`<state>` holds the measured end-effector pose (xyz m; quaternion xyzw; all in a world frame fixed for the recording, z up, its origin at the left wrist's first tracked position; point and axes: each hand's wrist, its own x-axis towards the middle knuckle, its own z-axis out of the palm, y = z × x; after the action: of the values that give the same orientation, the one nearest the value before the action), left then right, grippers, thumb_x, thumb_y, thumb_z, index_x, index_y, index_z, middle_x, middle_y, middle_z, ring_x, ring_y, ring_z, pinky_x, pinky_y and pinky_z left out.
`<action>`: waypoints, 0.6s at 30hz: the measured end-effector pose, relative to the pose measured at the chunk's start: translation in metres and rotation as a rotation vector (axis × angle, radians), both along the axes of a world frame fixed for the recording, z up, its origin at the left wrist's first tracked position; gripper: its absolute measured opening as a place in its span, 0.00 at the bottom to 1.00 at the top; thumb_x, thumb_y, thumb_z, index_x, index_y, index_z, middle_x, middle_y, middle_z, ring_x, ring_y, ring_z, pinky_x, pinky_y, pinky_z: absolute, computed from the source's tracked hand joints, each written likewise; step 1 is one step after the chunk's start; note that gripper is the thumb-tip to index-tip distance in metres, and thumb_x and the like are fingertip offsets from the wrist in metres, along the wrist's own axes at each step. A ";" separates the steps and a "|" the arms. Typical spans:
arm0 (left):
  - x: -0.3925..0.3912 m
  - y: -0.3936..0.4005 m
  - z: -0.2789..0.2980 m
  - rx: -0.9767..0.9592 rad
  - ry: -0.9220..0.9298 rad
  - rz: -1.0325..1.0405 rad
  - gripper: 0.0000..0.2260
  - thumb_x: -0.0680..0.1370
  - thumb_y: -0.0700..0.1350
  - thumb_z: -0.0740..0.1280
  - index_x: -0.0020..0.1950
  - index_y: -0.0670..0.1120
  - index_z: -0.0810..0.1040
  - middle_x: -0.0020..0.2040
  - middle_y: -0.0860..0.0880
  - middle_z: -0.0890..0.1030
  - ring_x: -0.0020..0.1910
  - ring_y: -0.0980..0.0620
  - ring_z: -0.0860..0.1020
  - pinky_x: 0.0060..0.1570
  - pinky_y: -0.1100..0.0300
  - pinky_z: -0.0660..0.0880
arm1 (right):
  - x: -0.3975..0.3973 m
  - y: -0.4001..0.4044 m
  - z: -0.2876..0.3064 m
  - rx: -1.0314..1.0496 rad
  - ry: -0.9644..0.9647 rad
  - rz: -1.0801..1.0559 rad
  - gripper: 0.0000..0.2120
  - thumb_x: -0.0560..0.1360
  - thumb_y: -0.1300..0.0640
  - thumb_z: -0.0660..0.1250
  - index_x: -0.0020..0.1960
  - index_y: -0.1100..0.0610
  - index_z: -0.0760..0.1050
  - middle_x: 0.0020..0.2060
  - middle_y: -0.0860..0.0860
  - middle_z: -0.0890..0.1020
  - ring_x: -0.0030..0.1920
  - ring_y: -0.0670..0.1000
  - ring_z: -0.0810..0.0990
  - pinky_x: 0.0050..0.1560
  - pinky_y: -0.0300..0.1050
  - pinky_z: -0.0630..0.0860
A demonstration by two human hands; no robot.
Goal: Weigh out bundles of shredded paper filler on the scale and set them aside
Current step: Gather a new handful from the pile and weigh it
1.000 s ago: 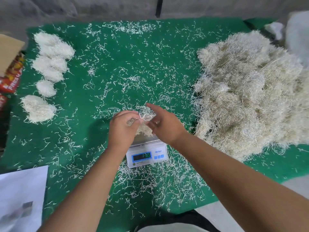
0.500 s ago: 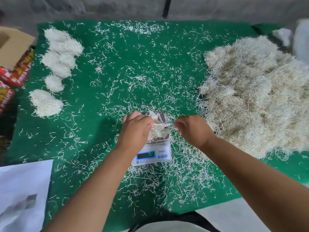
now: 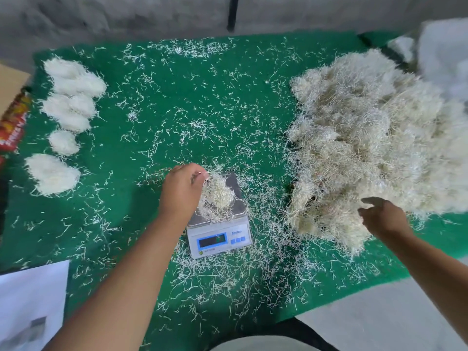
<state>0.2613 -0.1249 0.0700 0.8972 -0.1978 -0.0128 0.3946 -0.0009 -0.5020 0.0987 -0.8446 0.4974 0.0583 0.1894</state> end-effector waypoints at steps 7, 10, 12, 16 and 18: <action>-0.004 -0.018 -0.001 0.066 0.219 -0.255 0.08 0.80 0.56 0.71 0.55 0.57 0.86 0.54 0.62 0.84 0.46 0.75 0.77 0.45 0.73 0.67 | 0.020 0.041 -0.021 0.012 -0.077 0.099 0.12 0.84 0.57 0.65 0.59 0.64 0.83 0.49 0.60 0.87 0.43 0.57 0.83 0.46 0.46 0.76; -0.001 0.008 0.002 -0.010 0.150 -0.070 0.07 0.79 0.58 0.70 0.53 0.58 0.86 0.49 0.65 0.83 0.47 0.71 0.79 0.45 0.69 0.70 | 0.022 0.056 -0.024 0.030 -0.189 0.090 0.19 0.84 0.51 0.67 0.40 0.64 0.80 0.35 0.60 0.84 0.36 0.60 0.82 0.37 0.42 0.72; -0.002 0.030 0.001 -0.021 0.114 0.059 0.08 0.80 0.58 0.70 0.52 0.56 0.85 0.48 0.65 0.82 0.46 0.74 0.78 0.43 0.69 0.70 | 0.018 0.065 -0.027 0.037 -0.240 0.094 0.24 0.84 0.47 0.67 0.36 0.62 0.76 0.30 0.58 0.81 0.29 0.56 0.77 0.35 0.41 0.72; -0.007 0.060 -0.008 -0.024 0.112 0.189 0.08 0.80 0.54 0.71 0.53 0.51 0.85 0.48 0.57 0.85 0.43 0.71 0.78 0.38 0.68 0.71 | 0.010 0.074 -0.035 0.077 -0.279 0.086 0.27 0.84 0.45 0.66 0.35 0.63 0.72 0.27 0.57 0.77 0.27 0.51 0.68 0.32 0.42 0.66; -0.010 0.066 -0.013 -0.020 0.127 0.202 0.09 0.80 0.54 0.71 0.53 0.51 0.85 0.47 0.59 0.84 0.43 0.70 0.79 0.39 0.67 0.70 | 0.007 0.076 -0.038 0.093 -0.272 0.111 0.27 0.84 0.45 0.66 0.34 0.64 0.71 0.26 0.55 0.74 0.28 0.51 0.67 0.32 0.43 0.64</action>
<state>0.2510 -0.0585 0.0574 0.9060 -0.0810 -0.0278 0.4145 0.0064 -0.4256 0.0606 -0.8611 0.4167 -0.0232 0.2904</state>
